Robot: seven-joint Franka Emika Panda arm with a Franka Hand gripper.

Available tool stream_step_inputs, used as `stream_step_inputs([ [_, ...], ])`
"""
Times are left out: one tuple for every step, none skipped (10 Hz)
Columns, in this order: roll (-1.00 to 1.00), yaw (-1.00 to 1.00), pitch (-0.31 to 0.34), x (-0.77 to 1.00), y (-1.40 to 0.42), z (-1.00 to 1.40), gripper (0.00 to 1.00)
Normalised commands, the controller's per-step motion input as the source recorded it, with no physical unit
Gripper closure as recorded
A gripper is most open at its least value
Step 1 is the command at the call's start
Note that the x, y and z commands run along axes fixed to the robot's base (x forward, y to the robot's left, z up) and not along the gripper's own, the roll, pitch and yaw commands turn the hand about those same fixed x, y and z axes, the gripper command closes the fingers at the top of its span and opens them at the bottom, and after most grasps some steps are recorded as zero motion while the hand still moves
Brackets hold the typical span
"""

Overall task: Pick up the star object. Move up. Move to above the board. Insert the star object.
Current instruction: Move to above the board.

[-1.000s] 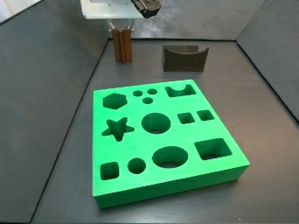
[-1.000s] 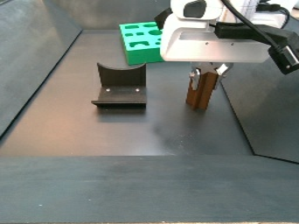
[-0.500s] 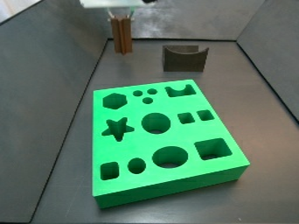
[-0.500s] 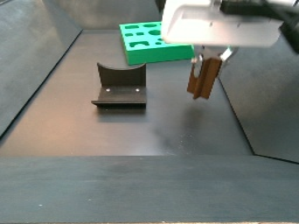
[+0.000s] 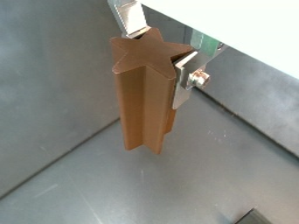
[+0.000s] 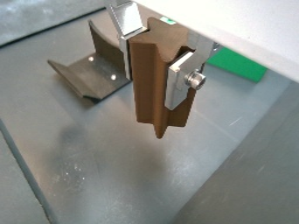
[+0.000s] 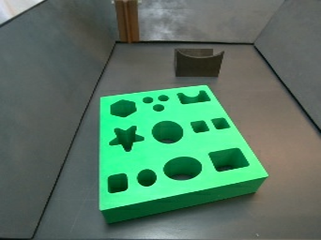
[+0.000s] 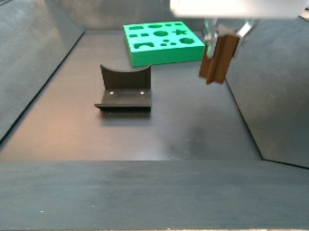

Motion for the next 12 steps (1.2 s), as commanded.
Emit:
stream_step_inputs([
  [-0.16,0.02,0.026,-0.07,-0.03,1.00,1.00],
  [-0.15,0.01,0.027,-0.07,-0.03,1.00,1.00],
  [-0.14,0.01,0.034,-0.06,-0.03,1.00,1.00],
  [-0.13,0.01,0.046,-0.05,-0.02,1.00,1.00],
  [-0.13,0.01,0.050,-0.05,-0.02,1.00,1.00],
  [-0.12,0.01,0.055,-0.04,-0.02,1.00,1.00],
  [-0.12,0.01,0.054,-0.03,-0.01,1.00,1.00],
  [-0.11,0.01,0.056,-0.02,-0.01,1.00,1.00],
  [-0.11,0.01,0.061,-0.01,-0.01,1.00,1.00],
  [-0.10,0.01,0.062,0.00,0.00,0.84,1.00],
  [-0.10,0.01,0.065,0.00,0.00,0.68,1.00],
  [-0.10,0.02,0.066,0.01,0.00,0.46,1.00],
])
